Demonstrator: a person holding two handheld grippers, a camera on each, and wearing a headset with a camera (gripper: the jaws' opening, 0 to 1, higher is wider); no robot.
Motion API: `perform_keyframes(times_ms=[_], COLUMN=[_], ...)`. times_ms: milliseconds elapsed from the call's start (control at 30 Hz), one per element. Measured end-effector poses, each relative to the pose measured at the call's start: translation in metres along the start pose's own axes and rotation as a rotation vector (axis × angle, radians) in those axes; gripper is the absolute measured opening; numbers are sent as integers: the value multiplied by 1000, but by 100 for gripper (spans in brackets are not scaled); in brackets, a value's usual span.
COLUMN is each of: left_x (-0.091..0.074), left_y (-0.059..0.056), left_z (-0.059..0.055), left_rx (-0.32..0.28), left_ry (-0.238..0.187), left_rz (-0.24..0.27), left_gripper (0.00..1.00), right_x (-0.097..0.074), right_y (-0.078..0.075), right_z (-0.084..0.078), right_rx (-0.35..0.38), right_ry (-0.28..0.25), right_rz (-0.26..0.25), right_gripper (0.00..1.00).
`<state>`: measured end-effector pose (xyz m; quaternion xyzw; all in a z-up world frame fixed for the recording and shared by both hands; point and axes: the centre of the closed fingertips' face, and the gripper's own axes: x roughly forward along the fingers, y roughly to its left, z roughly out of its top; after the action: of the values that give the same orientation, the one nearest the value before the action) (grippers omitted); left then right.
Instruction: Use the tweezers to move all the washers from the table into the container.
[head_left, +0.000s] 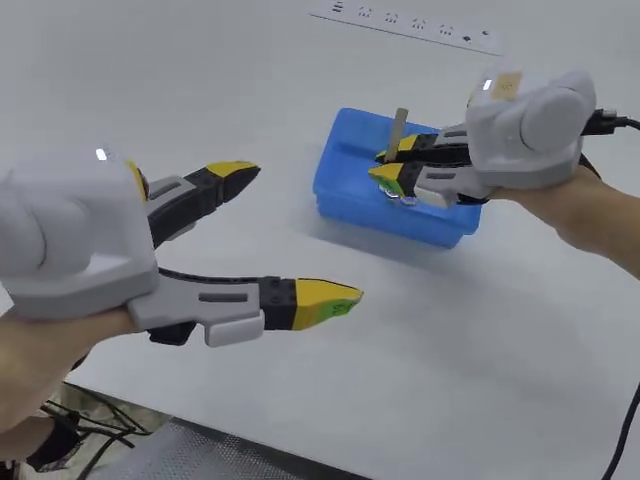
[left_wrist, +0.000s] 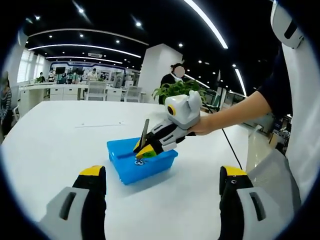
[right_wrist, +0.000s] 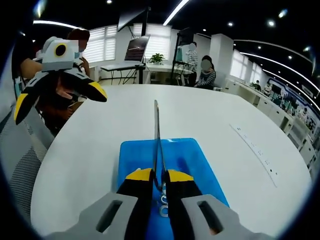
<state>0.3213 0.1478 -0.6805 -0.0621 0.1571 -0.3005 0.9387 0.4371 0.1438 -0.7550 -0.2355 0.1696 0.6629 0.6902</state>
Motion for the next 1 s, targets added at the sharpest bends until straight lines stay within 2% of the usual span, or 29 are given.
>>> perform_keyframes(times_ms=[300,600,767,1000], left_x=[-1,-1,2,4], left_y=[-5,-4,-5,-4], left_z=[0,1,4,12], left_rx=[5,4,8,26], left_ry=[6,7,2,-4], left_rz=[-2,2,-6,-11], left_gripper=[100,100,99,99], right_x=[-2,-11,-14,-21], right_y=[0,2,-2,0], right_z=[-8,5,4,10], right_rx=[-2,-11,-30,-48], right_ry=[27,1,17,28], right_rz=[-1,-7,-23,-27], right_gripper=[11,8,7,7])
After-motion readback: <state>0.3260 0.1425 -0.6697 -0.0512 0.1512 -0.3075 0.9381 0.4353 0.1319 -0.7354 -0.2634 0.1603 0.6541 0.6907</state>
